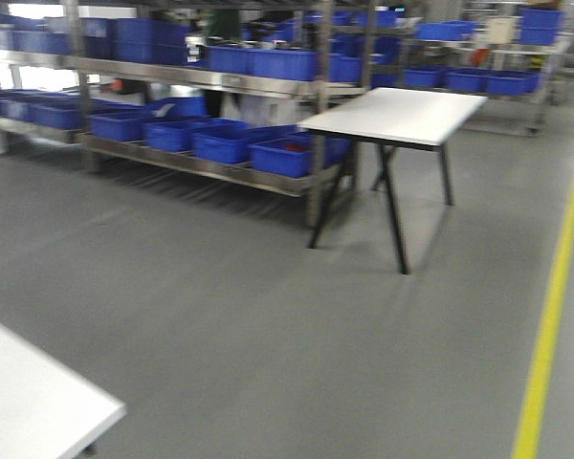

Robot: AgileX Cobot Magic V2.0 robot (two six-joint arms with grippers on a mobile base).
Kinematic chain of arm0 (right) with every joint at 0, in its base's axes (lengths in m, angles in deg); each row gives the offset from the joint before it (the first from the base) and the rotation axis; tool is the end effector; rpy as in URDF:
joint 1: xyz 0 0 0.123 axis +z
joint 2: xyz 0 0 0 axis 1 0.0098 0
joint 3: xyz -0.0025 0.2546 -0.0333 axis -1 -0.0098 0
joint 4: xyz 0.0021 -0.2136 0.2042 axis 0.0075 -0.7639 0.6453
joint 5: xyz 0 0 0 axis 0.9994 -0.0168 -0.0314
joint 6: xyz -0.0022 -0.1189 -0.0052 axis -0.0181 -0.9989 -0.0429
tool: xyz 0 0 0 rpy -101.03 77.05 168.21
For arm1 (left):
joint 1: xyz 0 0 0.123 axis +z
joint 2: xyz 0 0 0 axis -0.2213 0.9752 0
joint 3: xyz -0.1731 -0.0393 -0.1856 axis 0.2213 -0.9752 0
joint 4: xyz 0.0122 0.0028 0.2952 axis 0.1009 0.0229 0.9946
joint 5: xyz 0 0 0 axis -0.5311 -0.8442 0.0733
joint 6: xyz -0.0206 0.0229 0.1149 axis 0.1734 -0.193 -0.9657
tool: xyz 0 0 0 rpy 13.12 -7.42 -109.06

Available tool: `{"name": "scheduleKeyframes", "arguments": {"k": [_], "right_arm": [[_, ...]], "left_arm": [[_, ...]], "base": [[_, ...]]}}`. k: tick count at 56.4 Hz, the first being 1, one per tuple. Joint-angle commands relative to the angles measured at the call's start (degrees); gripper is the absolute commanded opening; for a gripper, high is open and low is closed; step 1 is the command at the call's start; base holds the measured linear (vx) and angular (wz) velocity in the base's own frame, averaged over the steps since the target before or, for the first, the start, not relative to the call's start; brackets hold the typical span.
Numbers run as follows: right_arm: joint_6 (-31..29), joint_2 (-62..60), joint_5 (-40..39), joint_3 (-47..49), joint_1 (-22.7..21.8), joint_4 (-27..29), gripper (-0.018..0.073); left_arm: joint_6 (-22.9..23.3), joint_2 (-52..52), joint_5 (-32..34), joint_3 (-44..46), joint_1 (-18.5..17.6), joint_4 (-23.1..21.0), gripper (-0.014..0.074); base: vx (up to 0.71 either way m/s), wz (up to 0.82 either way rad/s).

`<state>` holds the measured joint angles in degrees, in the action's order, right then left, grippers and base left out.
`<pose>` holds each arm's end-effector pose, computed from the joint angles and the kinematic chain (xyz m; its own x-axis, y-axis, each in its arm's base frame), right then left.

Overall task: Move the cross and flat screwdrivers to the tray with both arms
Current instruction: 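Drive the base away from the table holding both screwdrivers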

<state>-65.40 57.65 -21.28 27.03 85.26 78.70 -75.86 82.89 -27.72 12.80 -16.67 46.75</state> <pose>0.2369 0.0251 0.3954 0.0792 -0.0212 -0.9966 -0.2832 0.9581 -0.0429 0.1938 -0.0126 0.3750 0.0863 0.0101 -0.9962 0.0619 0.9980 0.0155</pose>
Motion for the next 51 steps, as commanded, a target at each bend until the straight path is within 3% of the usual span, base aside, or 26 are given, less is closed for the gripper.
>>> {"name": "scheduleKeyframes", "arguments": {"k": [1, 27, 51], "right_arm": [[0.04, -0.17, -1.37, 1.79, 0.04, 1.97, -0.0009], [0.04, -0.17, -1.31, 1.79, 0.04, 1.98, -0.0009], [0.04, -0.63, -1.31, 1.79, 0.04, 2.03, -0.0009]], "left_arm": [[0.55, 0.14, 5.64, 1.77, -0.24, -0.29, -0.0001], [0.55, 0.14, 5.64, 1.77, -0.24, -0.29, -0.0001], [0.55, 0.14, 5.64, 1.77, -0.24, -0.29, -0.0001]], "base": [[0.18, -0.78], [0.22, -0.65], [0.32, -0.2]]}}
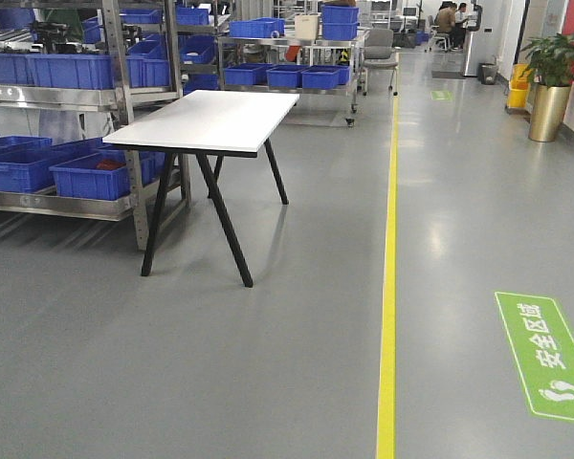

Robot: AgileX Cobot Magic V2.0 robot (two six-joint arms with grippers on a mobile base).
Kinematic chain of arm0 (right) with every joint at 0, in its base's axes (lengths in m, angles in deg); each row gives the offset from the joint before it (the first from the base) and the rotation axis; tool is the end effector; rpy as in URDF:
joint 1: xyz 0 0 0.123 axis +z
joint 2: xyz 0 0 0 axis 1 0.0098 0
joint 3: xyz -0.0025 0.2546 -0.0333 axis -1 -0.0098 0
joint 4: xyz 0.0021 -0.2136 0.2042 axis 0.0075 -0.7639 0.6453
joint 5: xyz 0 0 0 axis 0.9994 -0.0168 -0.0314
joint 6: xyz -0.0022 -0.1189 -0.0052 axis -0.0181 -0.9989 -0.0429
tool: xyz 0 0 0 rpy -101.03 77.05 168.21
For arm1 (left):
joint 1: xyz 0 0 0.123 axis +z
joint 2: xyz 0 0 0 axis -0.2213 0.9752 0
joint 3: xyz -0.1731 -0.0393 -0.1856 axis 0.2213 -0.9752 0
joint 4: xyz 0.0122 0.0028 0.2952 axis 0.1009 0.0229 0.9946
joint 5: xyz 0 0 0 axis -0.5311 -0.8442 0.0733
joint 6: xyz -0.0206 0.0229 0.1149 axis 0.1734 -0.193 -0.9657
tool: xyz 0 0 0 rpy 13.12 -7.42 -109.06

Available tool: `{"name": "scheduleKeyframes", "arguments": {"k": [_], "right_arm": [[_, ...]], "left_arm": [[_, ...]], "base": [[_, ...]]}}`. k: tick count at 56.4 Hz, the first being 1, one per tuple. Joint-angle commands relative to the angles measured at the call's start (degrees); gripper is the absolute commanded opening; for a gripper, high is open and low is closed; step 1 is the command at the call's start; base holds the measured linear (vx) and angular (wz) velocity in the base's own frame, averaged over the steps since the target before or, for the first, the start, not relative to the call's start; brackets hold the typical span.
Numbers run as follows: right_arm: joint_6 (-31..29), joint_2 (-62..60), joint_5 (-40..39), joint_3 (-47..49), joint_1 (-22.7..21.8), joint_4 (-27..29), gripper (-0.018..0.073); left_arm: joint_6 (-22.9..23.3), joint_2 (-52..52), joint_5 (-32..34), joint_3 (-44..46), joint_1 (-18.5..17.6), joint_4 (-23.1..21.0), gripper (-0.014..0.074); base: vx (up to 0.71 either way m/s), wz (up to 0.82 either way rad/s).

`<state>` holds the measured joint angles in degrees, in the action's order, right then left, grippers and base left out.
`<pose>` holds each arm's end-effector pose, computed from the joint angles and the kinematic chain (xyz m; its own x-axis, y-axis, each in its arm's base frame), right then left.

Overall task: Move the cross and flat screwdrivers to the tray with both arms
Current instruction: 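Drive the base away from the table holding both screwdrivers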

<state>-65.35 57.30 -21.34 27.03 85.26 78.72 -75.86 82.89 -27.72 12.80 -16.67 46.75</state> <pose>0.2353 0.0251 0.3969 0.0853 -0.0204 -0.9961 -0.2821 0.9584 -0.0438 0.1938 -0.0126 0.3750 0.0863 0.0101 -0.9962 0.0619 0.9980 0.0155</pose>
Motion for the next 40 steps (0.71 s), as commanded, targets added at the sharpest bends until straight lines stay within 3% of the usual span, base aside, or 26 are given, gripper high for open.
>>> {"name": "scheduleKeyframes", "arguments": {"k": [1, 40], "right_arm": [[-0.01, -0.27, -1.19, 1.79, 0.04, 2.02, -0.0009], [-0.01, -0.27, -1.12, 1.79, 0.04, 1.95, -0.0009]], "left_arm": [[0.55, 0.14, 5.64, 1.77, -0.24, -0.29, -0.0001], [0.55, 0.14, 5.64, 1.77, -0.24, -0.29, -0.0001]], "base": [[0.38, -0.03], [0.47, 0.22]]}}
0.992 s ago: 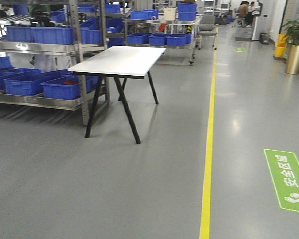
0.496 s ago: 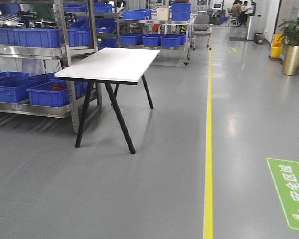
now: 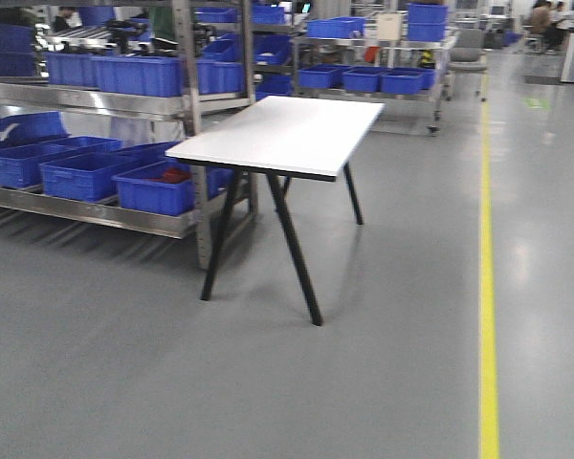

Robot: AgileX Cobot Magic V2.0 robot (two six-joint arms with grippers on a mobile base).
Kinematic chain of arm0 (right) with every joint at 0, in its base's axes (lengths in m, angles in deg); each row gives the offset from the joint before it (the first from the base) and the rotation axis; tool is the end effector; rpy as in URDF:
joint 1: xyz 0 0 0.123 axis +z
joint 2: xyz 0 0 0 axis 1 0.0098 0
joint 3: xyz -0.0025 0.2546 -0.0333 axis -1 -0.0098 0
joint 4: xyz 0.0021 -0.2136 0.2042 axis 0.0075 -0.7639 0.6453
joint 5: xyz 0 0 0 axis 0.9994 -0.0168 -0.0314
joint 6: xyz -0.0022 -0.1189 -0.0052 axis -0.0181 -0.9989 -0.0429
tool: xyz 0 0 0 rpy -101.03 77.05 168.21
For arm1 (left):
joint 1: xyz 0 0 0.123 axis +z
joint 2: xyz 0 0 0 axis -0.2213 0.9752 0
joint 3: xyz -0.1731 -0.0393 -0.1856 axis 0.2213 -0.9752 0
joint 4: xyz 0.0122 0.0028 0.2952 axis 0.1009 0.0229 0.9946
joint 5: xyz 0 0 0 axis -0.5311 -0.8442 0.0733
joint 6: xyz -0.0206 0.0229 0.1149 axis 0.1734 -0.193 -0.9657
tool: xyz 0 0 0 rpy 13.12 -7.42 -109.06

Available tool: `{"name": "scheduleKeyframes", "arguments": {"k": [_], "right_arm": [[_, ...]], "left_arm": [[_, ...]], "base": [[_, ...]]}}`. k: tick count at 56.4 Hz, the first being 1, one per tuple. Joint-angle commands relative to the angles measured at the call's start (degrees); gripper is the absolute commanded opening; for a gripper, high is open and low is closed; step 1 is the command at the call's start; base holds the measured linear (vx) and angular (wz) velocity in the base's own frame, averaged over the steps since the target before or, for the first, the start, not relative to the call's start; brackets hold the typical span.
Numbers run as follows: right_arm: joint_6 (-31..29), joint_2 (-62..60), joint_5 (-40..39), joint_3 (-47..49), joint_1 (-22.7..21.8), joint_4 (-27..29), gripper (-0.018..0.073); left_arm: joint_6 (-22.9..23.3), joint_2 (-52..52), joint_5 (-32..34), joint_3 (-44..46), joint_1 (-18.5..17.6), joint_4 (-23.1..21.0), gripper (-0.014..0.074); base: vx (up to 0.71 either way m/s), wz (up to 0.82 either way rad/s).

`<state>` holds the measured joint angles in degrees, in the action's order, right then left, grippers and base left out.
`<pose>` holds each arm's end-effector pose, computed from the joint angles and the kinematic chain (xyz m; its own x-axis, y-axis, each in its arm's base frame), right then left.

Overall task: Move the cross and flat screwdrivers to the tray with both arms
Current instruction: 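Drive the base away from the table holding both screwdrivers, then drive the base along the blue-bin shelves to the roller shelf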

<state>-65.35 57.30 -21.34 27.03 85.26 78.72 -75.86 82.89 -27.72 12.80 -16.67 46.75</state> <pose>0.2353 0.0251 0.3969 0.0853 -0.0204 -0.9961 -0.2821 0.9584 -0.0438 0.1938 -0.0126 0.3750 0.0863 0.0101 -0.9962 0.0619 0.9980 0.0155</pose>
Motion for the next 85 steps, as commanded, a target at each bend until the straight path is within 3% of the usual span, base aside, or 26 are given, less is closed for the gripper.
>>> {"name": "scheduleKeyframes", "arguments": {"k": [1, 85], "right_arm": [[-0.01, -0.27, -1.12, 1.79, 0.04, 1.95, -0.0009], [-0.01, -0.07, -1.49, 1.79, 0.04, 1.97, -0.0009]], "left_arm": [[0.55, 0.14, 5.64, 1.77, -0.24, -0.29, -0.0001], [0.55, 0.14, 5.63, 1.77, -0.24, -0.29, -0.0001]], "base": [[0.51, 0.4], [0.52, 0.52]]}}
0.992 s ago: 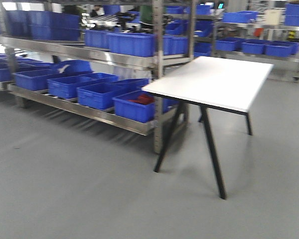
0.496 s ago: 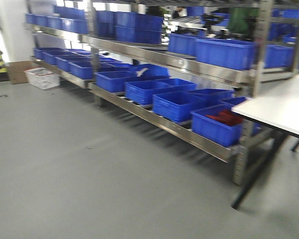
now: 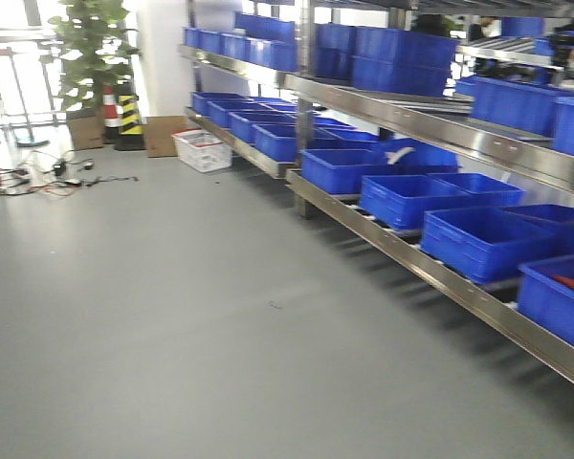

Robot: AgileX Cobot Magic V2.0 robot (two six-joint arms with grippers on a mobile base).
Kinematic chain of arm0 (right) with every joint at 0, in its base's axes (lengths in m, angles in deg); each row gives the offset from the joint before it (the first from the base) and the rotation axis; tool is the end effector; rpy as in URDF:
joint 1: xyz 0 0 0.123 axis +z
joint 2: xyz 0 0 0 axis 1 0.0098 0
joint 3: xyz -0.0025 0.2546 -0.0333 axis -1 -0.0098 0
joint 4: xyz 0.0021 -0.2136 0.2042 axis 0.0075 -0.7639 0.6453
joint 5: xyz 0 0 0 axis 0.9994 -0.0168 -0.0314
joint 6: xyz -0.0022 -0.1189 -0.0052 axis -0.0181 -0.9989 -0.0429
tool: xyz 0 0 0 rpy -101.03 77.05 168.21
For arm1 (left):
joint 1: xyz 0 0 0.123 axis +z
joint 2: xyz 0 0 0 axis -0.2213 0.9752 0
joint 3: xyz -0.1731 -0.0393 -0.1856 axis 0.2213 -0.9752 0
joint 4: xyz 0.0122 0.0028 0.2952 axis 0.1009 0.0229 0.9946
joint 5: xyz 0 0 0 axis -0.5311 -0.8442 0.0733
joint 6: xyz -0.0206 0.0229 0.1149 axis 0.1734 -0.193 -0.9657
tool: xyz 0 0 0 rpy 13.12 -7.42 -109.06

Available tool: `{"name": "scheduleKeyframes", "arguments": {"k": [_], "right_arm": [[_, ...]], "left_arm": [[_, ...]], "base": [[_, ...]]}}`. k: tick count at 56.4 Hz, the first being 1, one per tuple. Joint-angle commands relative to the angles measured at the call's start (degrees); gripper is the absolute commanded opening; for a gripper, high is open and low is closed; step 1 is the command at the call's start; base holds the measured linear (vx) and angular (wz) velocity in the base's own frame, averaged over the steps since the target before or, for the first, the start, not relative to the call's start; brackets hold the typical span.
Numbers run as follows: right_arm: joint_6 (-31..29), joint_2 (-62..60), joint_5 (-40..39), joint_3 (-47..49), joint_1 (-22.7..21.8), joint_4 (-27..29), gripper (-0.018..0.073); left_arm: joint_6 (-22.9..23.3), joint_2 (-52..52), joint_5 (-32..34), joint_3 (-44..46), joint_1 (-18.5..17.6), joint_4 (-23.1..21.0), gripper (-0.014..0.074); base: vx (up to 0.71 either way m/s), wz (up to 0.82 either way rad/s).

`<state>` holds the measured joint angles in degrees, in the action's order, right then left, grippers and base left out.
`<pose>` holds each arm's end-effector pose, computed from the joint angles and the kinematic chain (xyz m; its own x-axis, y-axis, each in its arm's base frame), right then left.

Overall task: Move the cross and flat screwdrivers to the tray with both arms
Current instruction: 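Drive the base along the blue-bin shelves to the roller shelf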

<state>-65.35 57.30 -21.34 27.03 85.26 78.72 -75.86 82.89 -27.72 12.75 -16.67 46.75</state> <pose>0.2353 0.0251 0.3969 0.0853 -0.0204 -0.9961 -0.2821 0.9584 -0.0438 0.1939 -0.0126 0.3747 0.0854 0.0101 -0.9963 0.0619 0.9980 0.0155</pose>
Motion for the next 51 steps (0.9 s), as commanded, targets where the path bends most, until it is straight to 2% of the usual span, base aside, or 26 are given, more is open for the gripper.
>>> {"name": "scheduleKeyframes", "arguments": {"k": [1, 51], "right_arm": [[-0.01, -0.07, -1.49, 1.79, 0.04, 1.97, -0.0009], [-0.01, -0.24, -1.55, 1.79, 0.04, 1.97, -0.0009]], "left_arm": [[0.55, 0.14, 5.63, 1.81, -0.24, -0.29, -0.0001], [0.55, 0.14, 5.66, 1.81, -0.24, -0.29, -0.0001]], "base": [[0.53, 0.42], [0.57, 0.33]]}}
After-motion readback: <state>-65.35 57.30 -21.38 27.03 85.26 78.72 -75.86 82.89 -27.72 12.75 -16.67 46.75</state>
